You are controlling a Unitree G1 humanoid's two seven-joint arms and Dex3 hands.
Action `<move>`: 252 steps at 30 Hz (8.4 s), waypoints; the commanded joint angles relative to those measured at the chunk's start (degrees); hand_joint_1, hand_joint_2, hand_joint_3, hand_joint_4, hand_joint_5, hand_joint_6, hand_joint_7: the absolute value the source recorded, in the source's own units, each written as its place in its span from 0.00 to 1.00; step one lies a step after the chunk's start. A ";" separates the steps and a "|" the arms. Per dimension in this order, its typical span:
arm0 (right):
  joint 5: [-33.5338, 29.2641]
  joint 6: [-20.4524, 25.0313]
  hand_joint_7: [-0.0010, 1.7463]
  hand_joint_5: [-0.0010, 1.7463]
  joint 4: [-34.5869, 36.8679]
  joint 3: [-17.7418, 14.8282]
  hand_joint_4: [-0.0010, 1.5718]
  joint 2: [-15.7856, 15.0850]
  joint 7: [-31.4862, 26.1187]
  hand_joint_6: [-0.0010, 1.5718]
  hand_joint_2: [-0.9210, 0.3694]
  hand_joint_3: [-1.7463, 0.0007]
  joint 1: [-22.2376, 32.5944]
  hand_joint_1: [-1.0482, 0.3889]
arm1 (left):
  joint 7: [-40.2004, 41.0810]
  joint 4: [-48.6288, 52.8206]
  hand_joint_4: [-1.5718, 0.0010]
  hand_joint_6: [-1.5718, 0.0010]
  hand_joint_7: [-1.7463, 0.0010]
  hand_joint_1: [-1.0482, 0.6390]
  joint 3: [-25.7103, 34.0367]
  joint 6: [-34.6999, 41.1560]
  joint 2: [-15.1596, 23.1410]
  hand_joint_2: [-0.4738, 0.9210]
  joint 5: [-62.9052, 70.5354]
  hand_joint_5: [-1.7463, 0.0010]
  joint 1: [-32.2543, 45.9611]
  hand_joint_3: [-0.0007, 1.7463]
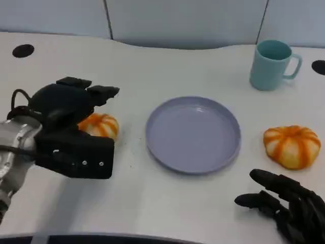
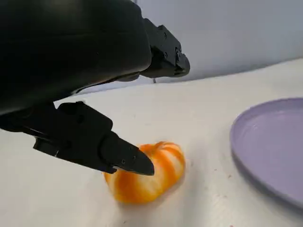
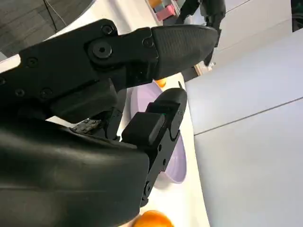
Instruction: Grasp the bread from the table and place it into the plate.
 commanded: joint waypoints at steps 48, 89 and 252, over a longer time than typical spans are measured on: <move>0.12 2.39 0.00 0.46 -2.93 0.41 0.42 -0.54 -2.03 0.59 0.00 0.82 2.92 0.21 | 6.24 46.71 0.99 0.88 0.99 0.41 -12.96 7.14 -14.10 0.88 -2.09 0.93 -22.24 0.00; 1.41 3.72 0.01 0.48 -6.97 0.57 0.42 -0.08 -1.81 0.60 0.00 0.83 5.75 0.21 | 9.60 50.55 0.85 0.75 0.99 0.44 -15.95 11.86 -17.70 0.89 -1.76 0.94 -21.77 0.00; 0.62 6.82 0.01 0.49 -11.58 3.54 0.43 0.53 -4.73 0.61 0.00 0.83 7.99 0.21 | 16.21 47.54 0.45 0.57 0.00 0.55 -13.35 -9.35 -29.45 0.62 -7.05 0.00 -29.29 0.54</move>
